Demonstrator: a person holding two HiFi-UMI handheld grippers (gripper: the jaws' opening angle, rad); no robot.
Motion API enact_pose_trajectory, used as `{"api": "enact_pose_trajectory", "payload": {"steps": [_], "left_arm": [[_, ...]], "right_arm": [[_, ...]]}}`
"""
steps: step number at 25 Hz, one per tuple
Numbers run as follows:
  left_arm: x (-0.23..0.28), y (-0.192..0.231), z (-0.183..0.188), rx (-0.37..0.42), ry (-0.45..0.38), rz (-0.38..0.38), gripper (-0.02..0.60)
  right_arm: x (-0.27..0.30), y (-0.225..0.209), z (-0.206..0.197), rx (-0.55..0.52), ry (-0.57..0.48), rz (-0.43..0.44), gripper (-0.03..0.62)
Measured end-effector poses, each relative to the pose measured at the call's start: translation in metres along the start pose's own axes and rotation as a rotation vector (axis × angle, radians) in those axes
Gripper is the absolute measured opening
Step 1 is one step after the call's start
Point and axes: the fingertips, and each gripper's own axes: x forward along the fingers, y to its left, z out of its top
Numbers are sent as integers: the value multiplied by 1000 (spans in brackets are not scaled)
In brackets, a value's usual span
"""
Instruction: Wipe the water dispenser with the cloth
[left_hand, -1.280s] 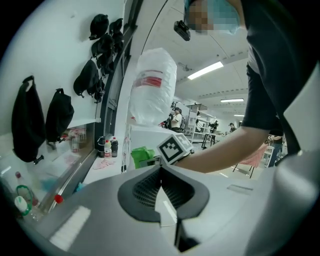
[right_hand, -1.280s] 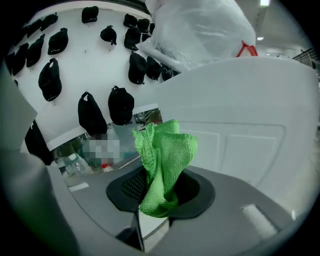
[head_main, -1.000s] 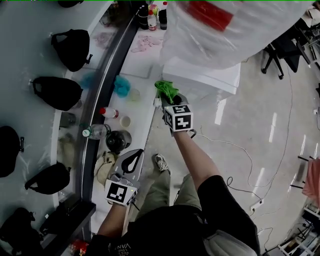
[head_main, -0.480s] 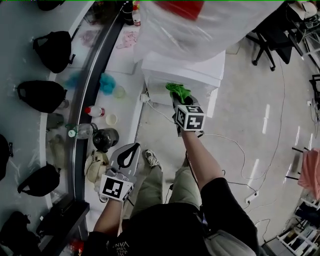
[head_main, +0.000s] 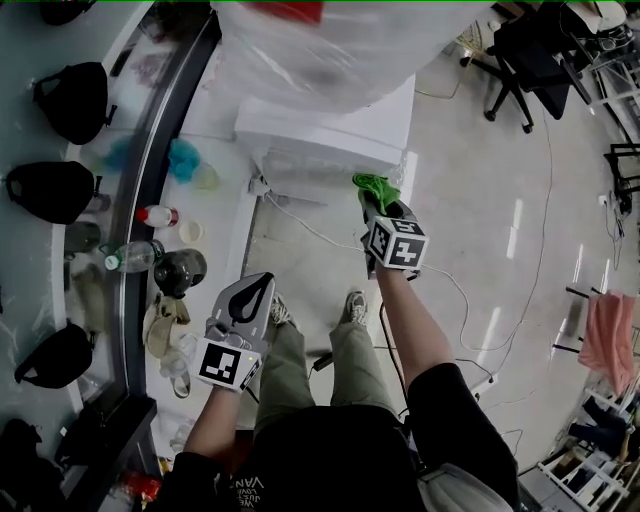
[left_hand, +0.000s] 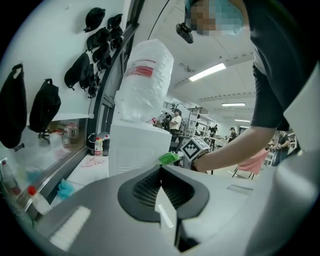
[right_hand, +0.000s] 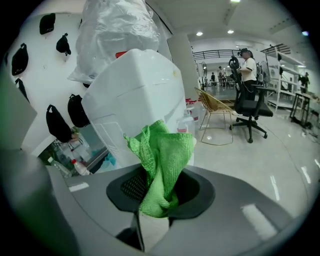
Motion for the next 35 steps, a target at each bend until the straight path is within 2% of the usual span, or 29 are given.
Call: {"api": "enact_pose_trajectory", "payload": {"steps": [4,8,17,22,28,32,35], "left_arm": [[10,-2,-8,-30,-20,37,2],[14,5,-16,-57,-52,90,2],[-10,43,-55,-122,-78,200,2],[-33,75,-73,-147,-12,224,2],[-48,103,-81,-141,20,222,2],[-51,112,-83,-137,22,195,2],[-48,111,-85,-137,35,167,2]], "right_arm": [[-13,-17,-8,-6,24,12,118],[-16,-3,-31,-60,79,73,118],[37,101,-71,-191,171,259,120],[84,171,-62,-262,157,338,120],[127,219,-50,-213,140,332,120],[140,228,-48,-158,137,312,120],[143,217,-44,-138,130,287,120]]}}
